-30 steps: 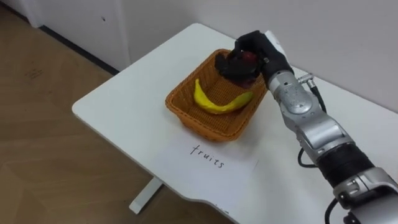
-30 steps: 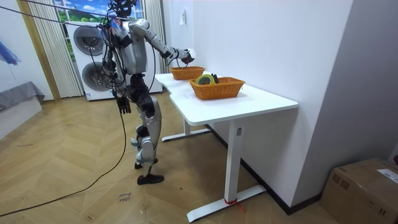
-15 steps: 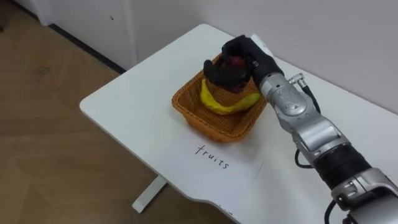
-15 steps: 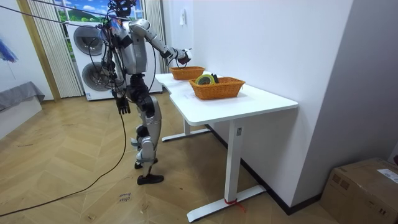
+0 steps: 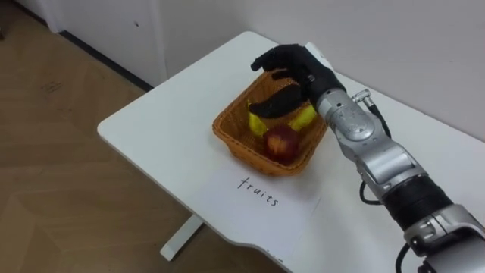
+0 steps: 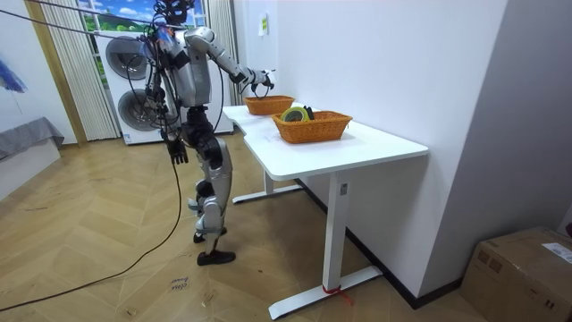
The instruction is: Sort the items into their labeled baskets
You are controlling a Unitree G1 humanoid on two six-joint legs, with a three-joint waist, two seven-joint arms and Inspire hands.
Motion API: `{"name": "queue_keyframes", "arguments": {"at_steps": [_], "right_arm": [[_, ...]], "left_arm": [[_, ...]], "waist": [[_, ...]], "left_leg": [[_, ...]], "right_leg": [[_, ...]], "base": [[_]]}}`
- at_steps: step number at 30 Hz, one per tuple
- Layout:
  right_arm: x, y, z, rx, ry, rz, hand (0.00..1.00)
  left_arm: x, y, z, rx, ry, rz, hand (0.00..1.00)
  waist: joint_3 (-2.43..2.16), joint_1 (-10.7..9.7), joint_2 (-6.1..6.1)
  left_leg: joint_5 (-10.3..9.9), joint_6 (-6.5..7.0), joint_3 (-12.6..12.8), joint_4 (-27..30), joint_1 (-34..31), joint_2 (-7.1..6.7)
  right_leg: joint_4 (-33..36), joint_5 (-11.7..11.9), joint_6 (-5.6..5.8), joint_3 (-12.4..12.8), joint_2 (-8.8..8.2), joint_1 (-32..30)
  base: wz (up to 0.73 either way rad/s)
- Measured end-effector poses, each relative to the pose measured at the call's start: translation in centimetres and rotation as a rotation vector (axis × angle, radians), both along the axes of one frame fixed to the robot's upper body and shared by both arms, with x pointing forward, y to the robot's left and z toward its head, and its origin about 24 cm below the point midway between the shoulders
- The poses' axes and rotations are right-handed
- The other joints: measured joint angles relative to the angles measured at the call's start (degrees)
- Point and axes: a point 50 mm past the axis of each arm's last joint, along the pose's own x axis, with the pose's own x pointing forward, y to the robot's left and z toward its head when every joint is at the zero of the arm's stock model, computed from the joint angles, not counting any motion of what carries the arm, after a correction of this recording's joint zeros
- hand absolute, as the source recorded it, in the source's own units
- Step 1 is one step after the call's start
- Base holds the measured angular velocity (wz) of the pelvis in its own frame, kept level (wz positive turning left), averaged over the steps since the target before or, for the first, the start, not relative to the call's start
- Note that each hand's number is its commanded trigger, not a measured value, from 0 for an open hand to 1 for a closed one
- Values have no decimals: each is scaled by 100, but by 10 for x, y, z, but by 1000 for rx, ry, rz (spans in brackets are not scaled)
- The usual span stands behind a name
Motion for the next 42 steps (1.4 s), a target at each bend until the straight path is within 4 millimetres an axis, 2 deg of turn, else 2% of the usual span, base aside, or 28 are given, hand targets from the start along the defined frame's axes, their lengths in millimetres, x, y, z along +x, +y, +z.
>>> {"name": "queue_keyframes", "arguments": {"at_steps": [4,8,13,25,31,34,39,42], "right_arm": [[0,0,0,-3,-1,0,0],[0,0,0,-5,-2,-2,0],[0,-1,0,-8,-2,-4,0],[2,-15,4,-39,-31,-58,0],[3,-18,5,69,-2,-83,0],[5,-26,14,135,-23,-118,0],[5,-43,47,235,-141,-160,0],[0,-56,67,312,-220,-179,0]], "left_arm": [[0,0,0,0,1,0,0],[-1,0,0,-1,3,-1,0],[-3,1,0,0,4,-3,0],[-6,3,1,5,8,6,0],[-5,5,0,10,26,11,0],[-5,4,-1,7,23,14,0],[-8,4,1,7,10,36,0],[-10,6,1,10,14,58,0]], "waist": [[7,-12,-20],[37,-67,-108],[31,-143,-211],[18,-143,-205],[16,-176,-203],[10,-292,-191],[-27,-532,-127],[-40,-731,-32]], "left_leg": [[0,0,1,-15,7,-2],[0,1,-55,-20,53,-60],[-10,20,-122,-5,99,-81],[-31,23,-126,18,31,-64],[-30,27,-104,26,77,-52],[-34,32,-123,16,31,-60],[-38,37,-71,25,97,-61],[-41,43,-42,9,176,-61]], "right_leg": [[-7,-4,6,4,-4,14],[-16,-28,27,1,-4,64],[-14,-42,51,-47,-16,125],[10,-42,51,-18,-11,70],[13,-36,53,17,-19,70],[13,-35,56,9,-19,66],[-2,-29,64,91,-10,75],[-7,-26,71,153,-11,149]], "base": [[0],[4],[4],[-1],[-2],[3],[-3],[-5]]}}
